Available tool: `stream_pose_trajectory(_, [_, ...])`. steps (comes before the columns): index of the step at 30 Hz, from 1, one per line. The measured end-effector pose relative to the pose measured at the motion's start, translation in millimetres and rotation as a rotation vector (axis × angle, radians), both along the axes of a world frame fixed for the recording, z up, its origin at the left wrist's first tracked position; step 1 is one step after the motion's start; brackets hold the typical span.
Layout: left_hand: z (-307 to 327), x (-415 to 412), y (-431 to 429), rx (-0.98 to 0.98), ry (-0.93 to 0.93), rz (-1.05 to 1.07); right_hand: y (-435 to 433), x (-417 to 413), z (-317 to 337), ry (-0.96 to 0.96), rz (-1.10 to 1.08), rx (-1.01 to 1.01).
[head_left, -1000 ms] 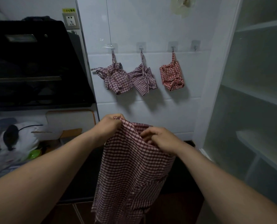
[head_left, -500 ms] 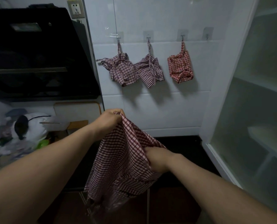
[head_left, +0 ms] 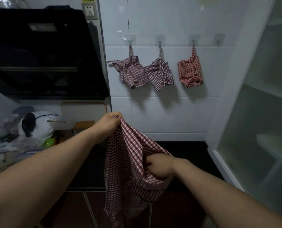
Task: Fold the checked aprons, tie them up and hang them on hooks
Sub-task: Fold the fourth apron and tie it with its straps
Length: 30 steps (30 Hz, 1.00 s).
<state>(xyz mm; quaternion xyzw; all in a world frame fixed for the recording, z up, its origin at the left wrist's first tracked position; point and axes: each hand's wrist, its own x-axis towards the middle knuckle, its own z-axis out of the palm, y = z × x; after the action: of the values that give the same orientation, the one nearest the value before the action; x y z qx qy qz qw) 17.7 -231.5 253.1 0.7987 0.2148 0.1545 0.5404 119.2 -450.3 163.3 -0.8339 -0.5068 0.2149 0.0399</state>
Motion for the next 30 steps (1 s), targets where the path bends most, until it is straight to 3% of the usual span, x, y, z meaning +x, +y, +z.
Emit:
stream_pose_trajectory(2, [-5,-3,5,-0.021,0.009,0.027,-3,6,18,0.005,-0.017,0.089])
stream_pose_trajectory(7, [-15,-11,17,-0.036,0.021,0.09,-28,40,56,-0.205,-0.067,0.181])
stream_pose_trajectory(14, [0,-6,19,-0.157,-0.044,0.121,-77,72,84,-0.589,-0.196,0.129])
stream_pose_trajectory(16, [2,-1,15,-0.159,-0.086,0.138,-85,78,86,-0.636,-0.203,0.015])
stream_pose_trajectory(19, [4,5,9,-0.124,-0.077,0.107,-95,83,82,-0.62,-0.234,-0.089])
stream_pose_trajectory(21, [4,7,10,-0.128,-0.059,0.105,-96,84,77,-0.611,-0.29,0.047])
stream_pose_trajectory(26, [5,6,21,-0.156,-0.065,0.151,-90,84,82,-0.344,-0.551,0.719])
stream_pose_trajectory(28, [6,6,21,-0.187,-0.076,0.15,-87,82,92,-0.265,-0.593,0.797])
stream_pose_trajectory(30, [5,7,21,-0.213,-0.093,0.166,-84,85,102,-0.171,-0.567,0.732])
